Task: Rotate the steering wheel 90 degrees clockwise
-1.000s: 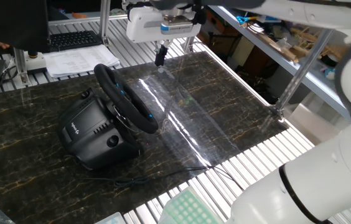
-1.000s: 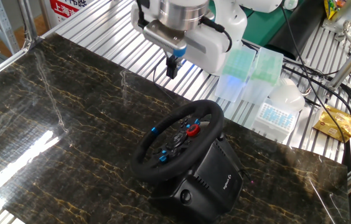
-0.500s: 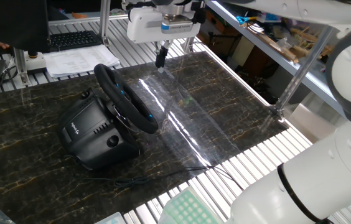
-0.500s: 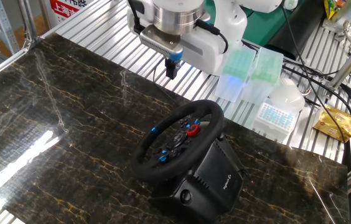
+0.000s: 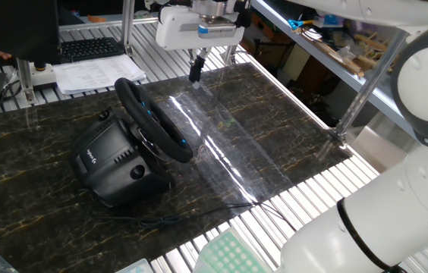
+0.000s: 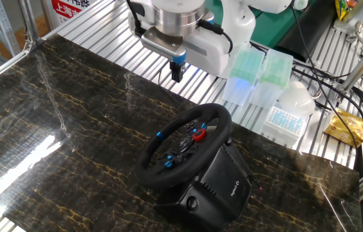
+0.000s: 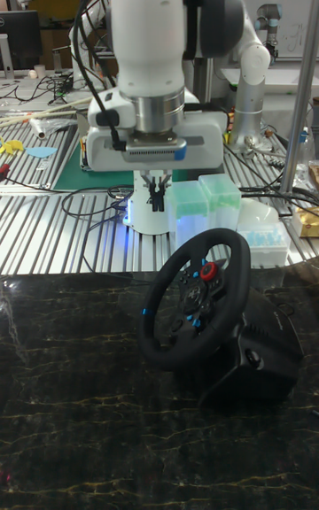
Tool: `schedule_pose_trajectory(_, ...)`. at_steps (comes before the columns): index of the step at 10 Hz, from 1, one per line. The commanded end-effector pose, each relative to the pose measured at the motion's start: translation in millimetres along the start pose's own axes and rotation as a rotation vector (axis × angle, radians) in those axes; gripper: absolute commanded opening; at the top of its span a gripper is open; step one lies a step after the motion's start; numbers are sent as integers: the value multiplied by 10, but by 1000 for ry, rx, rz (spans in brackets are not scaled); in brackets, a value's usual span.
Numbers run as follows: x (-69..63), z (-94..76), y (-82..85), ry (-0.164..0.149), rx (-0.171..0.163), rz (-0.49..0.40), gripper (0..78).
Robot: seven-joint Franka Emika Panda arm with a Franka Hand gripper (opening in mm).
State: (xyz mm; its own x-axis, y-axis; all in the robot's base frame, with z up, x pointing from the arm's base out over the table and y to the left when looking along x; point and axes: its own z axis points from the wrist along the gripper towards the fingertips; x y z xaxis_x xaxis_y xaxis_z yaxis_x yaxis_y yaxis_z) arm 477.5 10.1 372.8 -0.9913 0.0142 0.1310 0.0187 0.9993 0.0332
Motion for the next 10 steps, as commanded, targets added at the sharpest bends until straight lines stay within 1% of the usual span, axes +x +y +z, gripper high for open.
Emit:
schedule_pose_trajectory(1,56,-92,-36,-26,53,5,0)
schedule_pose_trajectory(2,86,-133,-57,-20,52,4,0)
schedule_pose_trajectory(3,92,-137,-58,-22,51,3,0)
schedule_pose_trajectory(6,92,-126,-70,-29,46,-5,0)
schedule_pose_trajectory(7,83,-107,-110,-33,42,-17,0)
schedule_pose_trajectory(10,78,-93,-137,-33,31,-31,0)
